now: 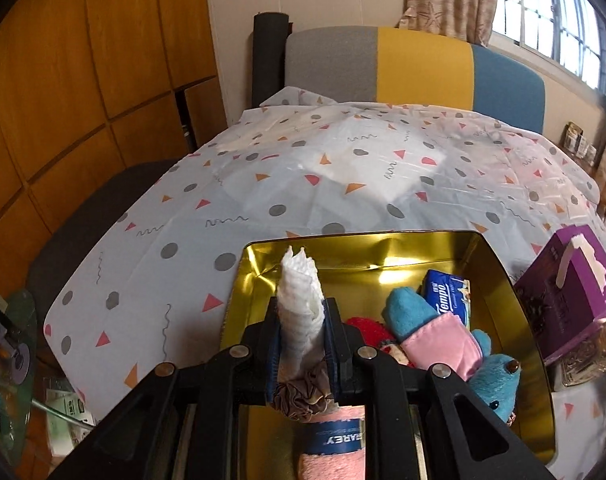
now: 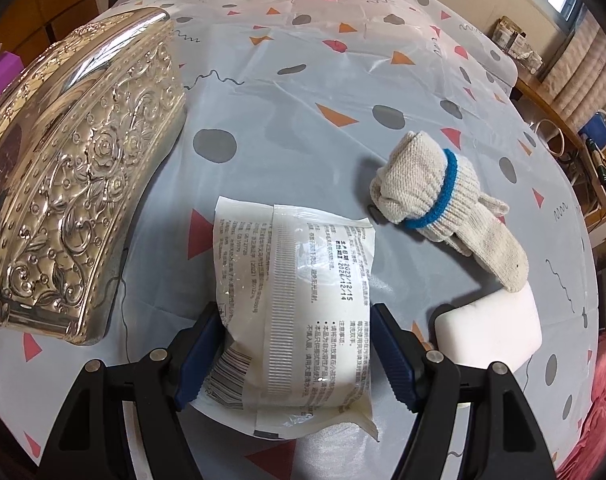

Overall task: Organize soft objects
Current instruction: 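Carry the knit item with scrunchie into the gold tray and open the left tool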

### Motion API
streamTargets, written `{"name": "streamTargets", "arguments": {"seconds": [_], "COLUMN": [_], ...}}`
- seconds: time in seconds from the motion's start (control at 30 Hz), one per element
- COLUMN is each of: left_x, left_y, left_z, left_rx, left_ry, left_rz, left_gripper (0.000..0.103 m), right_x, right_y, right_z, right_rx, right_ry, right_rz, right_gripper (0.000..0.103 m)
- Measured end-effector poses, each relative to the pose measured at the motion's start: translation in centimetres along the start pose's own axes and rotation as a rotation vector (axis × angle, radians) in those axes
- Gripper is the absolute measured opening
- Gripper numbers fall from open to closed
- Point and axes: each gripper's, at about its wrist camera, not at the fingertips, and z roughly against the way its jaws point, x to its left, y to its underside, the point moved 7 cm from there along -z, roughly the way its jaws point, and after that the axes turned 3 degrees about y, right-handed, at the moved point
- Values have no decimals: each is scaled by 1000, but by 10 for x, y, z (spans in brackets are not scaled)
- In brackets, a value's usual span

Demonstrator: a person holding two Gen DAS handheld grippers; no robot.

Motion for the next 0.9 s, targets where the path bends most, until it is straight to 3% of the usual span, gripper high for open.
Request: {"name": "streamTargets", "arguments": {"seconds": [0.37, 0.9], "left_x": [-3, 8], "left_y": [-3, 4], "left_z": [2, -22], "left_rx": [-34, 12], "left_ry": [-7, -40], "left_rz": [-2, 23], "left_gripper": [20, 26], "right_x": [0, 1], "right_y": [-3, -9], "right_z": [-2, -3], "right_rx": [-9, -15], "right_ry": [-3, 5], "right_rz": [-16, -19], "right_gripper": [74, 74]}}
